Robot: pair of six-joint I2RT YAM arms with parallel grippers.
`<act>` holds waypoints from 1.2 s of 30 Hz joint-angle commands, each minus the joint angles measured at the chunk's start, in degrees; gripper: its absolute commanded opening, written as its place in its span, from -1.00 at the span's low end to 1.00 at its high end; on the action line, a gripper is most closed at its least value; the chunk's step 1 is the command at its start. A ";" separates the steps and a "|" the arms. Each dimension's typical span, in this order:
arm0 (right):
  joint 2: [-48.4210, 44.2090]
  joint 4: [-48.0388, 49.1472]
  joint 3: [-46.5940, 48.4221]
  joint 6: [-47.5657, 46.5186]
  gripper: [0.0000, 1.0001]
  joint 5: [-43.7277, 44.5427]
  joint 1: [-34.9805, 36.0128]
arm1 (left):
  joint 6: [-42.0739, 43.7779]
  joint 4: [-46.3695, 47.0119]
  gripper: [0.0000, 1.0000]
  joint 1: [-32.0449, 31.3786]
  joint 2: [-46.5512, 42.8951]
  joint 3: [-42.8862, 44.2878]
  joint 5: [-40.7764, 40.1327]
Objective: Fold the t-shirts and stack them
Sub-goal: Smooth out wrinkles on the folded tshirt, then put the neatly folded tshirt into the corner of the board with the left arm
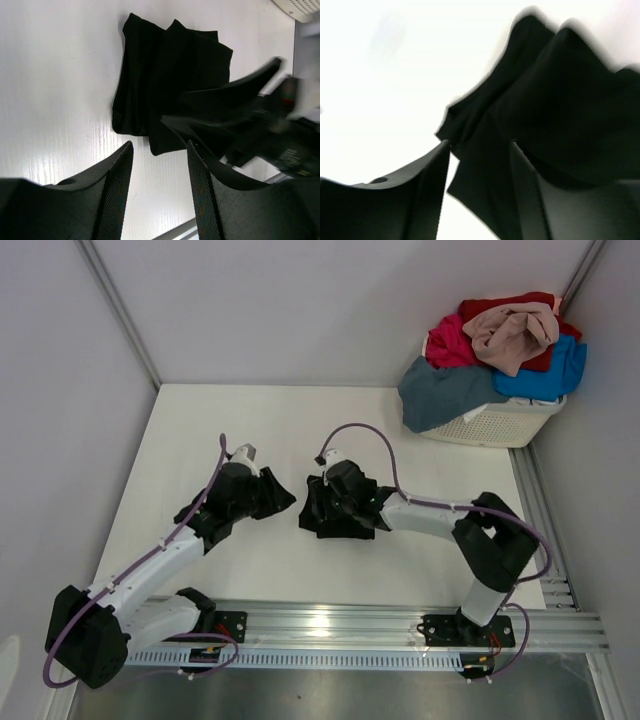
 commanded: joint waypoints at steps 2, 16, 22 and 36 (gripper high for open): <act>-13.40 0.08 0.04 -4.41 0.16 3.86 0.03 | 1.42 3.82 0.04 0.36 2.42 0.17 1.61; -29.68 -4.58 -10.15 -4.24 0.40 5.10 -3.31 | 2.83 2.59 0.98 0.45 22.91 8.25 6.01; -34.34 -5.37 -15.16 -3.63 0.40 5.45 -4.45 | 5.02 -1.87 0.99 0.63 33.27 15.63 9.60; -43.93 -6.95 -18.24 -2.92 0.40 6.51 -6.74 | 8.02 -13.66 0.98 -0.34 49.19 31.02 14.35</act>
